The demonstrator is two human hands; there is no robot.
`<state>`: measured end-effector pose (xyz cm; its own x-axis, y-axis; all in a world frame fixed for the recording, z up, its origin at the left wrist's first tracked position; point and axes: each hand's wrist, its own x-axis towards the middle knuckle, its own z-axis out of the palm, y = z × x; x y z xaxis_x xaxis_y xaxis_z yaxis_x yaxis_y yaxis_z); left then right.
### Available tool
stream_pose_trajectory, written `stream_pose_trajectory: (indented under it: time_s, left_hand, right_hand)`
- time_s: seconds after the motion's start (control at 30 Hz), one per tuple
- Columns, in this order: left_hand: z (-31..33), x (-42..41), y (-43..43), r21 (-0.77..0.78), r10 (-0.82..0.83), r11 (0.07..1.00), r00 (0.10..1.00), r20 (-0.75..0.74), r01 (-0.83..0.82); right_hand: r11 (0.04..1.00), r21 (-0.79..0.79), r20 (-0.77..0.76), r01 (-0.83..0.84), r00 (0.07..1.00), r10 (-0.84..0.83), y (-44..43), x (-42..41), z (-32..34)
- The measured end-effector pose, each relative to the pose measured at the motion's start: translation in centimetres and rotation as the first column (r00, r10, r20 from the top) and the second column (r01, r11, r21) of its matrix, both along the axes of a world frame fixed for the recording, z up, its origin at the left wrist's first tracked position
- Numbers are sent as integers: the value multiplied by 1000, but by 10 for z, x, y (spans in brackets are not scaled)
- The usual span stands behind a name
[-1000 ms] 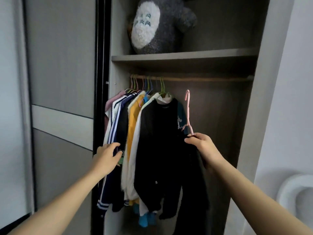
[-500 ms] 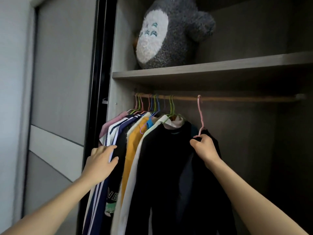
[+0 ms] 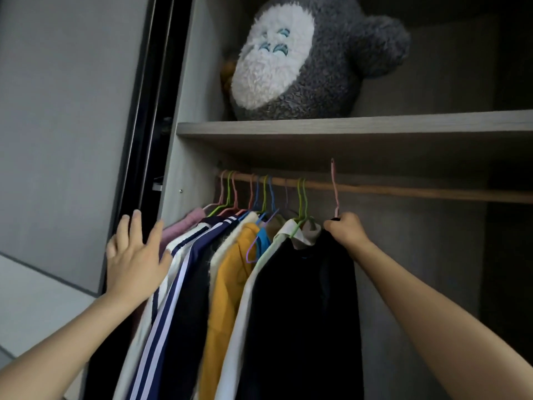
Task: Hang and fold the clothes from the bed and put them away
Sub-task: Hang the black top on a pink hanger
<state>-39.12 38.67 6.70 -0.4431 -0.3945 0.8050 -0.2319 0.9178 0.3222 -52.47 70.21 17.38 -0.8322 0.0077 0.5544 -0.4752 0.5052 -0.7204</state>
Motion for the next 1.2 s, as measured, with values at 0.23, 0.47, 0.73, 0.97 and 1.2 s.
stream_pose_trajectory:
  time_s: [0.23,0.47,0.73,0.97,1.2]
  left_hand:
    - [-23,-36,-42,-57,-62,996,998,22,63]
    - [-27,-55,-26,-163,-153,976,988,-28,146]
    - [-32,-63,24,-257,-376,897,927,-15,359]
    - [-39,-66,72,-402,-594,750,802,-60,525]
    - [-81,-69,117,-597,-685,608,726,-62,523]
  right_hand:
    - [990,-139,129,14,992,4,-28,-37,-14]
    - [991,-129,167,47,986,-25,-47,-47,-37]
    - [981,157,30,116,992,-122,-71,-23,-55]
    - [997,66,52,-32,998,29,-50,7,-85]
    - [943,291,378,-163,925,44,-15,53,-131]
